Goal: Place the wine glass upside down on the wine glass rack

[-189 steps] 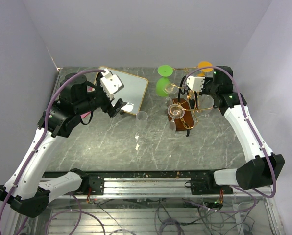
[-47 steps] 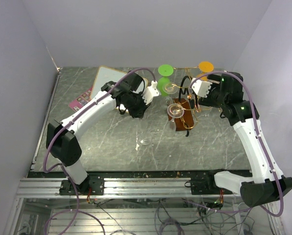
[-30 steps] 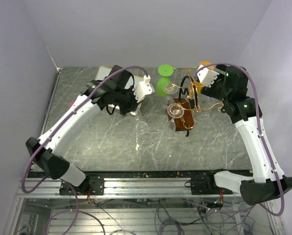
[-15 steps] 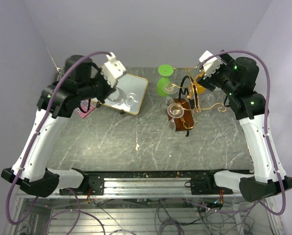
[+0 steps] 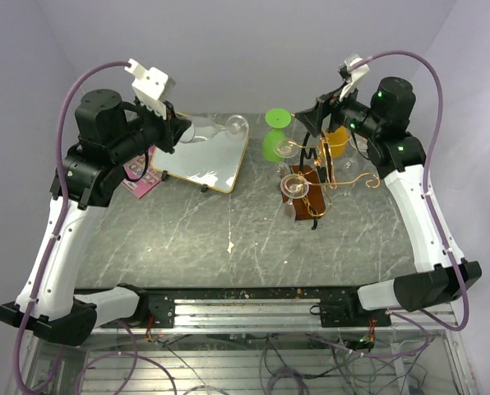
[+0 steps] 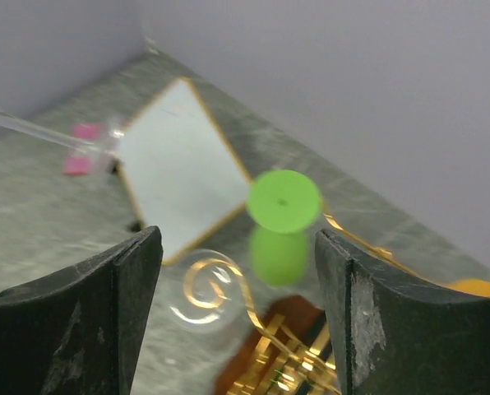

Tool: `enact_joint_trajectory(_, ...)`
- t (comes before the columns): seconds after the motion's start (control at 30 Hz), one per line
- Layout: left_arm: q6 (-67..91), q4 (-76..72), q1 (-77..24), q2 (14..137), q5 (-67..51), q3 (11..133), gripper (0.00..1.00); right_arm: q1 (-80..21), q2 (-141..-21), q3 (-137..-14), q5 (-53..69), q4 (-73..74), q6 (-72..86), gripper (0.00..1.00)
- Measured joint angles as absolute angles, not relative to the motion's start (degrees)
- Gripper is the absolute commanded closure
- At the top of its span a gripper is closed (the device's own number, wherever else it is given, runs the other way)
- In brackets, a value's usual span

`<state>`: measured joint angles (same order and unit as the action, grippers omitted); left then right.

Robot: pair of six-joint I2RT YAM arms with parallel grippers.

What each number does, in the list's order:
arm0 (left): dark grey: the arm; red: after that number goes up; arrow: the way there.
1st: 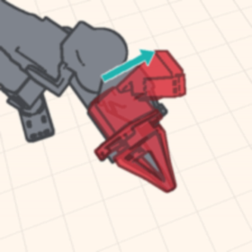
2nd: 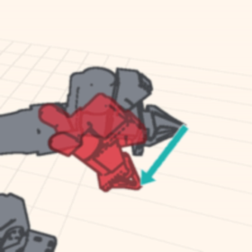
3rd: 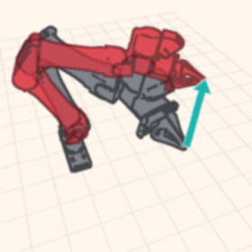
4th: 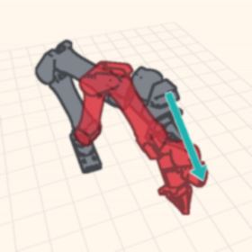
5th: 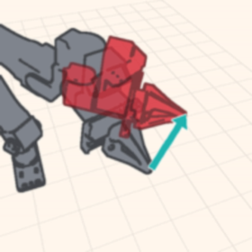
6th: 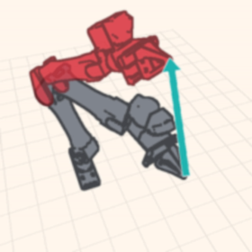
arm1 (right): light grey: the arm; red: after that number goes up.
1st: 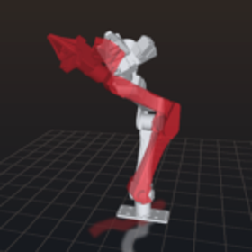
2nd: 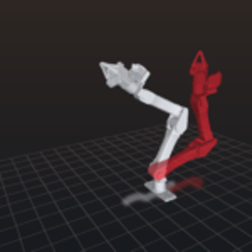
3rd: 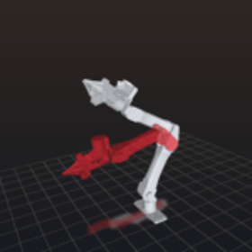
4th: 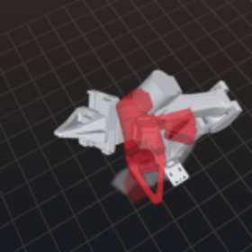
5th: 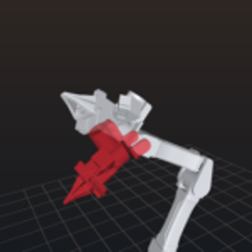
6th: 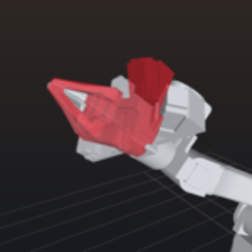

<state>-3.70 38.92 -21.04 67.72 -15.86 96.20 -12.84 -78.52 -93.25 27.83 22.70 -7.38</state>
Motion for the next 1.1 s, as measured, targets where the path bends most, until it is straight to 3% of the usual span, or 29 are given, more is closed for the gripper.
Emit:
enact_joint_trajectory(0.4,9.39,26.24,-21.04,70.76,-23.29,95.88,0.93,-13.13,-81.23,-86.11,43.13,8.34,21.15,0.39)
enact_joint_trajectory(0.73,10.15,23.57,-21.04,71.18,-27.07,93.23,0.93,-15.84,-82.91,-85.82,43.7,6.66,24.69,0.51)
enact_joint_trajectory(1.1,9.89,22.0,-21.06,71.26,-27.92,92.99,0.93,-16.93,-84.47,-86.46,41.63,8.16,24.86,0.75)
